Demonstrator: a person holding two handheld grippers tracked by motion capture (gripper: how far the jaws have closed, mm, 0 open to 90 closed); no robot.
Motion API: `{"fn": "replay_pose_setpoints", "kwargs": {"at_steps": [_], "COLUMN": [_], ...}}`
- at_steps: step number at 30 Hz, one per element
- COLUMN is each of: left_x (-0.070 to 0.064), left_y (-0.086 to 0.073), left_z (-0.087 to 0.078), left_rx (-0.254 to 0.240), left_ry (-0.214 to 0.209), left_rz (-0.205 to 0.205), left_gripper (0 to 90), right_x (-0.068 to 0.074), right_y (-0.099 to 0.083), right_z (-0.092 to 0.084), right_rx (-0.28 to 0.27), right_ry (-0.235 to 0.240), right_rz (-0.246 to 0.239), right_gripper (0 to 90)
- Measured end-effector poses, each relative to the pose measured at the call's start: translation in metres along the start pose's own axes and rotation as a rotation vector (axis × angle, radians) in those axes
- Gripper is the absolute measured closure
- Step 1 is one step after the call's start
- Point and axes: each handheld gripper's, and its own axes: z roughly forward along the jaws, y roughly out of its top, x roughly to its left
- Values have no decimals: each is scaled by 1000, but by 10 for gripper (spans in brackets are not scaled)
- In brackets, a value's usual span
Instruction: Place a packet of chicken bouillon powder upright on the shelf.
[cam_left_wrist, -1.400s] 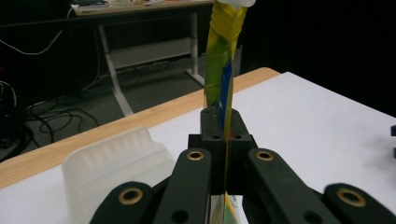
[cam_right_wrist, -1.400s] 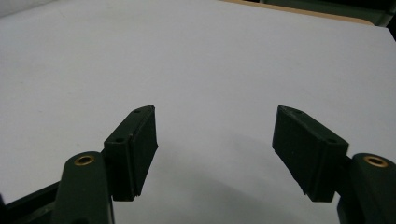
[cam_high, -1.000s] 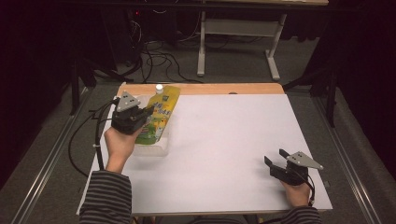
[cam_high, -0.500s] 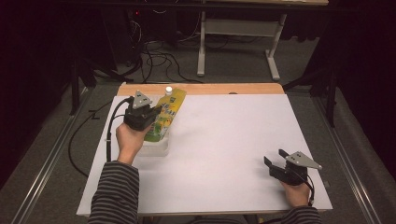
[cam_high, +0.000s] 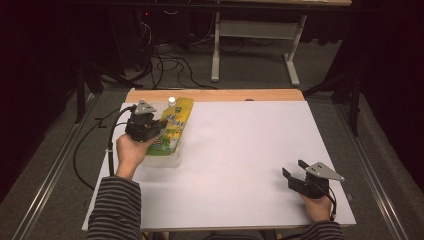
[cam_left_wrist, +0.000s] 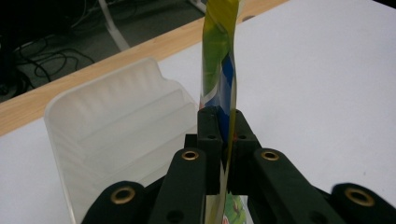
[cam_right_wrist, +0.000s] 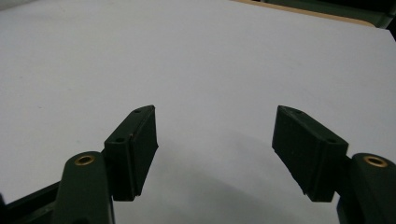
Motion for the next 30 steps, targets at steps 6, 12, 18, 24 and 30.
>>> {"fn": "replay_pose_setpoints", "kwargs": {"at_steps": [6,12,18,24,30], "left_x": [5,11,5,3,0], "left_y": [-7,-17,-22,-30,-40], "left_z": [-5,-9,-9,-10,-5], "left_rx": [66,93,56,-40,-70], "left_ry": [10,4,18,32,37], "left_rz": [-16,-41,-3,-5,15], "left_gripper": [864,871,900,900,900], "right_x": [1,1,2,2,2], "right_y": [0,0,-1,-1,-1], "right_z": [-1,-1,-2,-3,-2], "right_rx": [-10,-11,-25,-27,-25], "right_ry": [-3,-6,-18,-19,-16], "right_rz": [-3,0,-5,-4,-10], "right_gripper": [316,316,322,322,320]}}
